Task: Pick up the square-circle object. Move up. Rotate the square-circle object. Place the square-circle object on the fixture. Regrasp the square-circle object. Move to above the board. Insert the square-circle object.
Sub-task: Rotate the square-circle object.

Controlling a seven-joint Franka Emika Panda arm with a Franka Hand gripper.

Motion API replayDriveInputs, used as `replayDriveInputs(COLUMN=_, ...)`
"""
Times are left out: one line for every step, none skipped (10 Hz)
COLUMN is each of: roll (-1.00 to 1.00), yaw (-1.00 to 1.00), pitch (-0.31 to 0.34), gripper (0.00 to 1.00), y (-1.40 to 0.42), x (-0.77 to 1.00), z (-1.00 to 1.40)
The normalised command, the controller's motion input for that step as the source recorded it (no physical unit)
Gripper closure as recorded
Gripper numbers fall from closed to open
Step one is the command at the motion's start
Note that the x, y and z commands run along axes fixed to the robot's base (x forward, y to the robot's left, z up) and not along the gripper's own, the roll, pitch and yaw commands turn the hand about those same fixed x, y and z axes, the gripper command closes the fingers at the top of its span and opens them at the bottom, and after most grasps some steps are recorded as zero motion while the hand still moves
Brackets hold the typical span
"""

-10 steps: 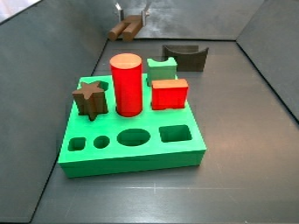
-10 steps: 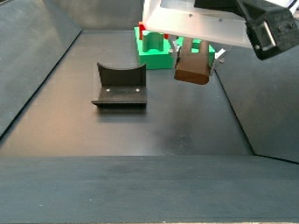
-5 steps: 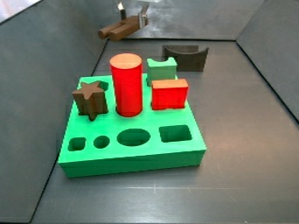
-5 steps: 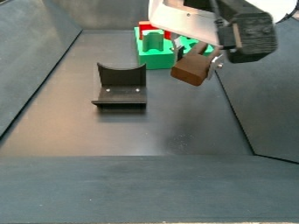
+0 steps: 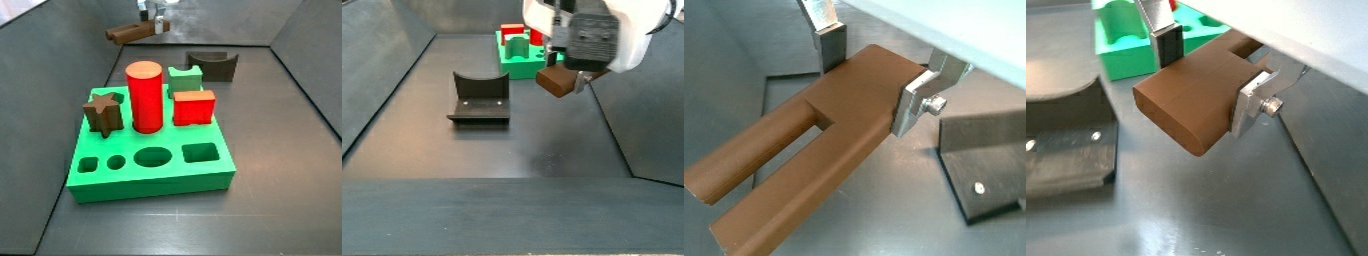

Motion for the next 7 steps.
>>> replayDriveInputs(roll=-0.01, yaw=-1.00, pitch=-0.008, gripper=1.00, y=0.02, x=0.03, z=-0.01)
replayDriveInputs(roll=-0.01, yaw=-1.00, pitch=-0.008, gripper=1.00, y=0.02, x=0.03, z=-0.01)
replayDriveInputs(roll=-0.01, yaw=-1.00, pitch=-0.009, gripper=1.00, y=0.02, x=0.03, z=-0.01)
replayDriveInputs(roll=-0.01, yaw=-1.00, pitch=-0.009, gripper=1.00, y=0.02, x=0.03, z=-0.01)
replayDriveInputs(roll=-0.01, yaw=-1.00, pitch=-0.009, gripper=1.00, y=0.02, x=0.03, z=-0.01)
replayDriveInputs(roll=-0.01, yaw=-1.00, pitch=-0.010, gripper=1.00, y=0.02, x=0.03, z=-0.01)
replayDriveInputs(roll=-0.01, yaw=-1.00, pitch=-0.010, gripper=1.00, y=0.02, x=0.03, z=-0.01)
